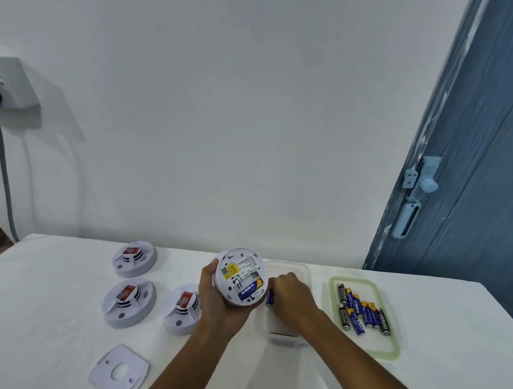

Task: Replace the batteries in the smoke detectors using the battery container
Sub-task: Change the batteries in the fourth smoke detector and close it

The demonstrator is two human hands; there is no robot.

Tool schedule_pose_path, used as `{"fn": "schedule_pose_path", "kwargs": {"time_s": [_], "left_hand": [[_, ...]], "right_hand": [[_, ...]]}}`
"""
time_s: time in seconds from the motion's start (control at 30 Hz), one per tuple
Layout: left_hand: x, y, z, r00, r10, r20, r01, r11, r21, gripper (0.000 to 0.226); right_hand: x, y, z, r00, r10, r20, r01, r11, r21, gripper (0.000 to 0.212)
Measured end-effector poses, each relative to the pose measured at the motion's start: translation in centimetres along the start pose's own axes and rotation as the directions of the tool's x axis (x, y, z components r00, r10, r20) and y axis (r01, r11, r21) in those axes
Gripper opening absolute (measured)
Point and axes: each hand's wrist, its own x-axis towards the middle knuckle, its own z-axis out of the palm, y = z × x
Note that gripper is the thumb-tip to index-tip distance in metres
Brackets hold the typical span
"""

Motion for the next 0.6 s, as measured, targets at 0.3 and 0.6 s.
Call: {"fn": "schedule_pose_path", "kwargs": {"time_s": [0.3,0.6], "left_hand": [[0.1,0.0,-0.1,1.0,-0.014,-0.018,0.013,1.0,-0.023,0.054],[-0.7,0.2,0.6,1.0,-0.025,-0.014,0.025,1.0,0.007,0.055]], "right_hand": [[0.2,0.9,-0.8,0.991,0.12,-0.061,-0.09,0.928,0.363,0.058],[-2.2,-0.9,-5.6,0.979,0.172,-0.106,0.043,0.332,0.942,0.028]]}}
